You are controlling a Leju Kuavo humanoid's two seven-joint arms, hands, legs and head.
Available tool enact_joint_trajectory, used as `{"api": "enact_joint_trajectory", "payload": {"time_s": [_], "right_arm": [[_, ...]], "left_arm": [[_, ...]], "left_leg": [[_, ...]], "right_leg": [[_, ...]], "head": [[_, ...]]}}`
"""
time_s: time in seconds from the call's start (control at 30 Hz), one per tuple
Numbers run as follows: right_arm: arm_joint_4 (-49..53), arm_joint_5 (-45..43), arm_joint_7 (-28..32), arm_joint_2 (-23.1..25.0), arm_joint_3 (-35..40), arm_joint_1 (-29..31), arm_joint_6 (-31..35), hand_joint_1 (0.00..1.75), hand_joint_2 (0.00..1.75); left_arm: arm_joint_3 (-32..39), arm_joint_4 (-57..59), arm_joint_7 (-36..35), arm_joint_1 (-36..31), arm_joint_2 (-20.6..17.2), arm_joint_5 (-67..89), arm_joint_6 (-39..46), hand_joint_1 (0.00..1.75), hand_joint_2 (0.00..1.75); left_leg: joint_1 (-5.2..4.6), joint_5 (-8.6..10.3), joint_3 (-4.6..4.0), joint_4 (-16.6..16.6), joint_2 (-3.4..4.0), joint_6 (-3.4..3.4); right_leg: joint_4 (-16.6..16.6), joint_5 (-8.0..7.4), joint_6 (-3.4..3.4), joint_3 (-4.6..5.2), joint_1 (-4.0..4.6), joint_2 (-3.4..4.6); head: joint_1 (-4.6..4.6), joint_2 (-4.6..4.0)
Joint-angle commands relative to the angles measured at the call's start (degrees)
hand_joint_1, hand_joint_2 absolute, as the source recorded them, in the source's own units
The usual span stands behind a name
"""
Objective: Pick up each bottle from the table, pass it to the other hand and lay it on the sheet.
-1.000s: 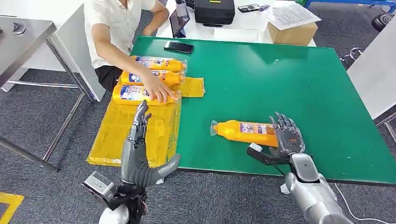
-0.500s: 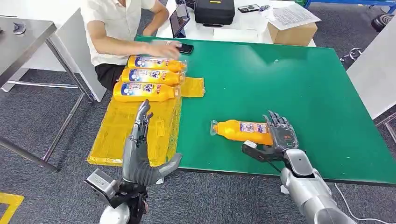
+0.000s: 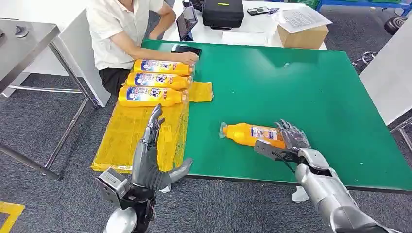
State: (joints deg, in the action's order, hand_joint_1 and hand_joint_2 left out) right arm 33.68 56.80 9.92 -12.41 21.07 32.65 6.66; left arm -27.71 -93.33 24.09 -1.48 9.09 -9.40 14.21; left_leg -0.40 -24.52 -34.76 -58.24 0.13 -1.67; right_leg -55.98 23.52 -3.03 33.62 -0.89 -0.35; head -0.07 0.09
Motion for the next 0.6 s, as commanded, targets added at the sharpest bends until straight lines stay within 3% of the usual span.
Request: {"api": "enact_joint_trajectory", "payload": {"time_s": [0.03, 0.4, 0.5, 0.6], "right_arm": [[-8.7, -2.6, 0.6, -0.4, 1.4, -1.2, -3.9, 1.75, 1.75], [-9.9, -6.9, 3.1, -1.7, 1.6, -2.7, -9.2, 1.75, 1.75], [-8.9, -10.5, 6.8, -1.9, -0.2, -3.7, -11.2, 1.75, 1.75], [-5.1, -20.1, 14.5, 0.1, -5.5, -6.7, -13.3, 1.75, 1.75]], "left_arm": [[-1.2, 5.1, -0.6, -2.8, -0.7, -0.3, -0.3, 0.0, 1.75], [-1.3, 7.2, -1.3, -4.0, -0.5, -2.0, -1.7, 0.0, 1.75], [-1.4, 7.5, -1.4, -4.3, -0.4, -2.5, -2.1, 0.0, 1.75], [-0.7, 8.1, -1.2, -4.3, 0.2, -4.5, -2.2, 0.0, 1.75]], "left_leg": [[0.08, 0.01, 0.26, 0.1, -0.22, 0.08], [0.11, -0.1, 0.81, 0.1, -0.34, 0.0], [0.16, -0.28, 1.03, 0.1, -0.32, 0.0], [0.19, -0.24, 1.06, 0.2, -0.41, 0.03]], "right_leg": [[0.1, 0.03, 0.09, -0.1, 0.08, -0.18], [0.2, 0.2, -0.06, -0.75, 0.11, -0.27], [0.3, 0.26, -0.03, -0.73, 0.16, -0.24], [0.4, 0.27, -0.05, -0.8, 0.19, -0.33]], "head": [[0.0, 0.0], [0.0, 0.0], [-0.02, 0.0], [0.0, 0.0]]}}
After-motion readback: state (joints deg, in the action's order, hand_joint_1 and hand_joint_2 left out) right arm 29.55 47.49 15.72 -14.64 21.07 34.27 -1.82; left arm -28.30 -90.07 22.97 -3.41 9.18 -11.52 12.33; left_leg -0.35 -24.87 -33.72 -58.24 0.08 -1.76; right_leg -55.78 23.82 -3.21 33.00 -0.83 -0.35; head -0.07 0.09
